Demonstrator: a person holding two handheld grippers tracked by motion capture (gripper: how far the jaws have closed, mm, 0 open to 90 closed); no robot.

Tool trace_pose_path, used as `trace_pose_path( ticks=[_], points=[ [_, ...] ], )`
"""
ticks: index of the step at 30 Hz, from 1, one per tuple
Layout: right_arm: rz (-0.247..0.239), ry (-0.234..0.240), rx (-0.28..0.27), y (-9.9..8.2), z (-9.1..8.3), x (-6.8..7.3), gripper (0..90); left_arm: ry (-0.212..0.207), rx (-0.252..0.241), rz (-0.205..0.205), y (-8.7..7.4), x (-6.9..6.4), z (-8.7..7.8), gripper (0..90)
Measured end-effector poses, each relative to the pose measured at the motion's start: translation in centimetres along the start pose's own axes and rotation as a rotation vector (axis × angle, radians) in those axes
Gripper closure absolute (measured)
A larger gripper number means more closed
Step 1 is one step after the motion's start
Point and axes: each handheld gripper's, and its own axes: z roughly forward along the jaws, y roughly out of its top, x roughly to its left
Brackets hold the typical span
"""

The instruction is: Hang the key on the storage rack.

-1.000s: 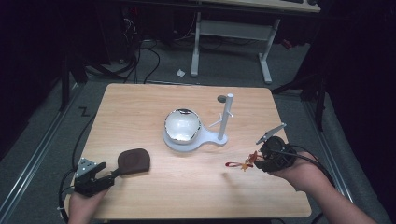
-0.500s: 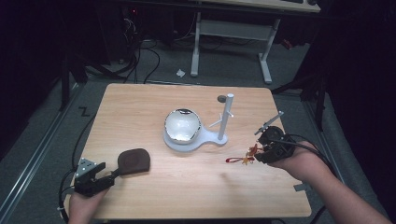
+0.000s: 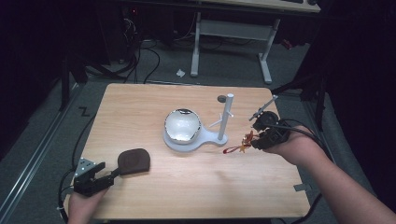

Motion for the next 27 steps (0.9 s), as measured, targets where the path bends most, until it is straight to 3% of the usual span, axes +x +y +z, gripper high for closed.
trace_pose_path(
  ticks=[10, 27],
  points=[
    [-0.018, -0.03, -0.021, 2.9, -1.3, -0.3, 63.9, -0.002, -0.003, -0.005, 0.0, 0.1, 0.0, 32.2],
    [-0.045, -0.054, -0.057, 5.5, -2.6, -0.5, 64.0, -0.005, -0.004, -0.006, 0.0, 0.1, 0.0, 32.2]
  ],
)
